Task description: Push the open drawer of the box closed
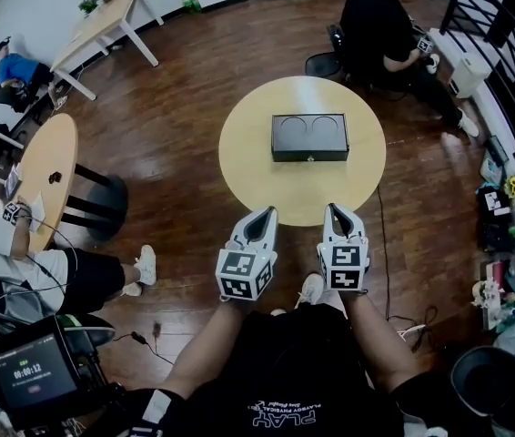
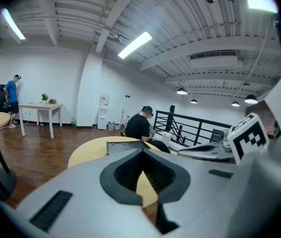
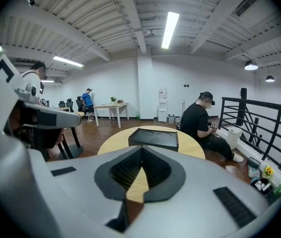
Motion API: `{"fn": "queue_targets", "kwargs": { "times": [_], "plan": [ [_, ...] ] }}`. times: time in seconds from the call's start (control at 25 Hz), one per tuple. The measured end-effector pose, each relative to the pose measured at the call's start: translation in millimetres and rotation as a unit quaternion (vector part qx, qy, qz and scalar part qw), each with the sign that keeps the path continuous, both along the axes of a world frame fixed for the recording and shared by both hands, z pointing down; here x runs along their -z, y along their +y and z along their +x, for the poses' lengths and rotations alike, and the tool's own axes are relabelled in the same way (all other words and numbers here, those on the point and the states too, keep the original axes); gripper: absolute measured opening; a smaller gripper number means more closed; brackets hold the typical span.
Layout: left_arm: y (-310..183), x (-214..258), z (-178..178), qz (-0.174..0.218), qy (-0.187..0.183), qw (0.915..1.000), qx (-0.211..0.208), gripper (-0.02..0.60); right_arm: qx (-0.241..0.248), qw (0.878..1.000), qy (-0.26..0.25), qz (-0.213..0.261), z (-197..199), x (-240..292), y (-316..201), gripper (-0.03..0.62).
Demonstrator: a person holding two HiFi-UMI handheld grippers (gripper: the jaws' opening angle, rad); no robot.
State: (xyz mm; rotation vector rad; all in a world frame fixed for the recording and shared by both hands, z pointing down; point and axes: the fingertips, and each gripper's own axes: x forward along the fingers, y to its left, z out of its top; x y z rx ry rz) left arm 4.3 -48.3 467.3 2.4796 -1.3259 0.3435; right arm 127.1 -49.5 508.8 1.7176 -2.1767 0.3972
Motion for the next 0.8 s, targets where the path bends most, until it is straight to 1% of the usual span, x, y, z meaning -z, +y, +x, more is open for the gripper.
{"fn": "queue_targets", "kwargs": {
  "times": [0.2, 0.32, 0.44, 0.56, 0.68, 0.8],
  "plan": [
    [35.6, -1.9, -5.6, -0.004, 0.011, 0.9997, -0.020, -0.005, -0.025, 1.000, -0.001, 0.005, -7.2, 11.1, 37.4, 0.006],
    [62.5, 3.5, -13.1, 0.002, 0.018, 0.9994, -0.029, -0.005, -0.037, 0.999, 0.000, 0.011, -13.8, 20.9, 69.5, 0.006],
    [87.4, 2.5, -29.2, 0.005, 0.022, 0.9991, -0.035, -0.003, -0.045, 0.999, 0.010, 0.011, -26.8, 14.3, 101.1, 0.006],
    [115.7, 1.7, -49.0, 0.002, 0.025, 0.9989, -0.041, -0.005, -0.056, 0.998, 0.007, 0.009, -43.9, 7.8, 133.0, 0.006],
    [148.8, -0.7, -64.2, -0.005, 0.036, 0.9987, -0.035, -0.003, -0.051, 0.999, 0.005, 0.003, -59.3, 6.3, 172.7, 0.006],
    [167.1, -5.2, -66.7, -0.010, 0.048, 0.9983, -0.031, -0.005, -0.046, 0.999, 0.014, -0.002, -61.7, 6.1, 198.5, 0.006]
  ]
}}
